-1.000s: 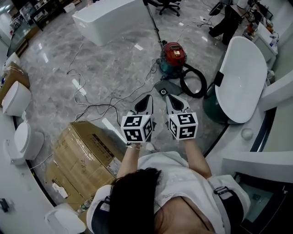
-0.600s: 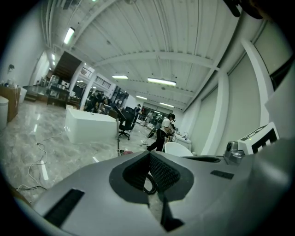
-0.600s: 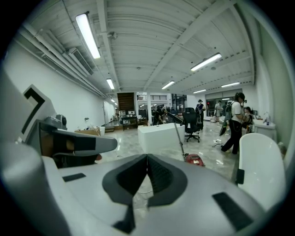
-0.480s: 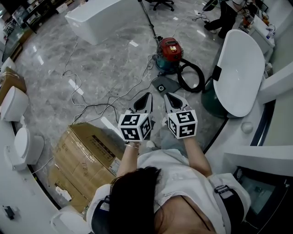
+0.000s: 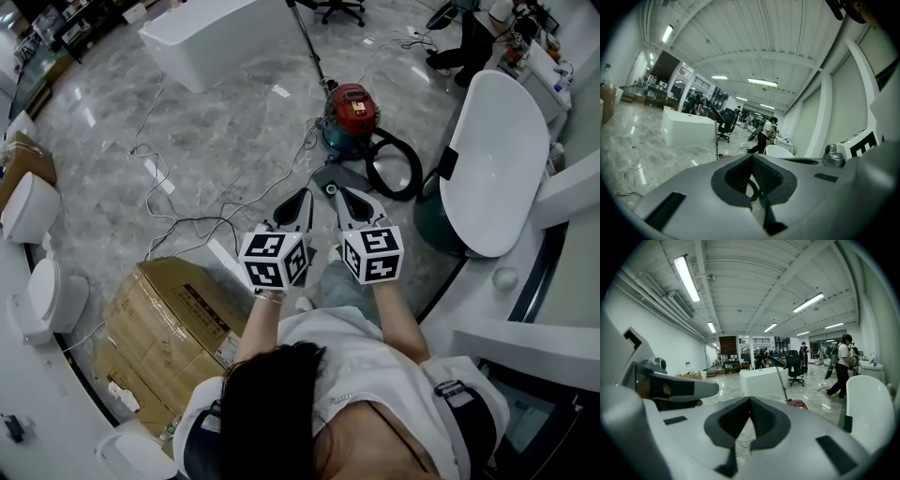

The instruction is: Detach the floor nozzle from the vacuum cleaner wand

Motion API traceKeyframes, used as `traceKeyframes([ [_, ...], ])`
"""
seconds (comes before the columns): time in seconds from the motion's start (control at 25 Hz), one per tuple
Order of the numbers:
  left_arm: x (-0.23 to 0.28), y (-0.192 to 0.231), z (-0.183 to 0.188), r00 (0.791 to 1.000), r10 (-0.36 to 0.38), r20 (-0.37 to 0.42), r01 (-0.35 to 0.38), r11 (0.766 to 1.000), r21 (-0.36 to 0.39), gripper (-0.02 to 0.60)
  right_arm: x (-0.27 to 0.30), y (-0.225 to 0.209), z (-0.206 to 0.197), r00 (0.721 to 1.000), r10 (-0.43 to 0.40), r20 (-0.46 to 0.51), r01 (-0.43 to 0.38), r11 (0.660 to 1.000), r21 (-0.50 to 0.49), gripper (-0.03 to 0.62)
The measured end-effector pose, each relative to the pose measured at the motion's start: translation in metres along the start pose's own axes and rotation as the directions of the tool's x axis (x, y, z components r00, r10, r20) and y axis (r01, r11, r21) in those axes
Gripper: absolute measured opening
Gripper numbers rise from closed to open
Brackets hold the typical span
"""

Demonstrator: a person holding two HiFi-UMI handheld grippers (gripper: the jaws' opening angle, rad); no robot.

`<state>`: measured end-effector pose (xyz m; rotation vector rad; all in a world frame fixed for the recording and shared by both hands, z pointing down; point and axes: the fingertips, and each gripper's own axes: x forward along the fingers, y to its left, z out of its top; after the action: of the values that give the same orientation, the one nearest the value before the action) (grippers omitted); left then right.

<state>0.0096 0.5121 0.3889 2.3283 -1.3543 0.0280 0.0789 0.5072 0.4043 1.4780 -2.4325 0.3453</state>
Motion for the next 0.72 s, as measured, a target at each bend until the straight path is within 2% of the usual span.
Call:
traceKeyframes([
  [0.24, 0.037, 0.017, 0.006, 0.999, 0.052, -0.01, -0.052, 0.999, 0.0, 0.005, 0.035, -0.025, 0.003, 0.998, 0.054, -0.021, -0.054, 0.999, 0.009, 0.014],
  [0.4, 0.065, 0.027, 0.013, 0.997, 0.074, -0.02, -0.075, 0.997, -0.013, 0.005, 0.055, -0.049, 0.009, 0.998, 0.049, -0.031, -0.049, 0.999, 0.01, 0.014],
  [0.72, 0.126, 0.029, 0.026, 0.991, 0.117, -0.061, -0.116, 0.993, 0.007, 0.005, 0.093, -0.1, 0.028, 0.998, 0.049, -0.028, -0.049, 0.999, 0.001, 0.014],
])
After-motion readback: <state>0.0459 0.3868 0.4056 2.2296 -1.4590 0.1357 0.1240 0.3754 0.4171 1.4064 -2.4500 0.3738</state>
